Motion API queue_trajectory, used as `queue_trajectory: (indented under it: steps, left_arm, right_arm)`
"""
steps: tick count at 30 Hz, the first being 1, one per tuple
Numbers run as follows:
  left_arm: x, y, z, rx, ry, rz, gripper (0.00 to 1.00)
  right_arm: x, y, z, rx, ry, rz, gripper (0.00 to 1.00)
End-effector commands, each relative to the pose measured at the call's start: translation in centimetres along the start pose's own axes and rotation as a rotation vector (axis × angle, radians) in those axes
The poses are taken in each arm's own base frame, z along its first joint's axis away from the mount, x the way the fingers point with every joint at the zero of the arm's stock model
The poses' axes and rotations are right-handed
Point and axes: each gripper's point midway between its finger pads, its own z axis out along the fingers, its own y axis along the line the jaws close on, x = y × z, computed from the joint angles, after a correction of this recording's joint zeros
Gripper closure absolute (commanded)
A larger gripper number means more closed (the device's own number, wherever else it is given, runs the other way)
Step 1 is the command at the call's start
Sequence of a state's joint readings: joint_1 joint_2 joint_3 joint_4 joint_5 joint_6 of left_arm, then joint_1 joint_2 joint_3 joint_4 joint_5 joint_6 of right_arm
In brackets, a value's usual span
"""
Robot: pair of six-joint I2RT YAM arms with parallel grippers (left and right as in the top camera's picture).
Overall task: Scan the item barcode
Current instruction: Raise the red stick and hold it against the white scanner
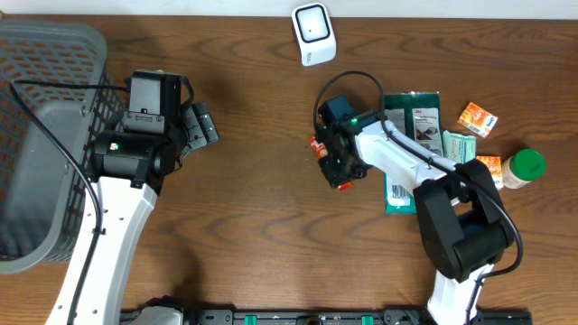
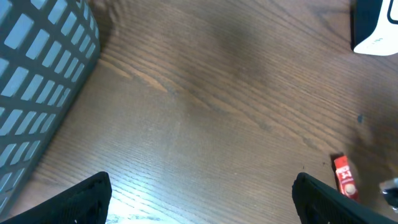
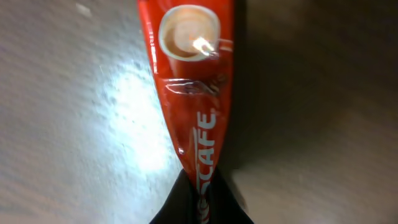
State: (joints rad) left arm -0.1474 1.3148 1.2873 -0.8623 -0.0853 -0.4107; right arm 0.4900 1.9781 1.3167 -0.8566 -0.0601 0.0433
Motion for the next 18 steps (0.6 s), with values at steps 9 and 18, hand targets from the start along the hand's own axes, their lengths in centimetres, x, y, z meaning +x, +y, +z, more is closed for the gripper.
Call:
queue_trajectory:
  steps: [9, 18]
  left_arm:
    - [-0.6, 0.1, -0.4, -0.006, -0.019, 0.009, 0.07]
    - [-0.6, 0.1, -0.4, -0.006, -0.019, 0.009, 0.07]
  right_arm:
    - [-3.0, 0.1, -19.2, -0.011, -0.373, 0.145, 0.99]
    - [-4.1, -1.6, -28.4, 0.003, -0.421, 0.241, 0.99]
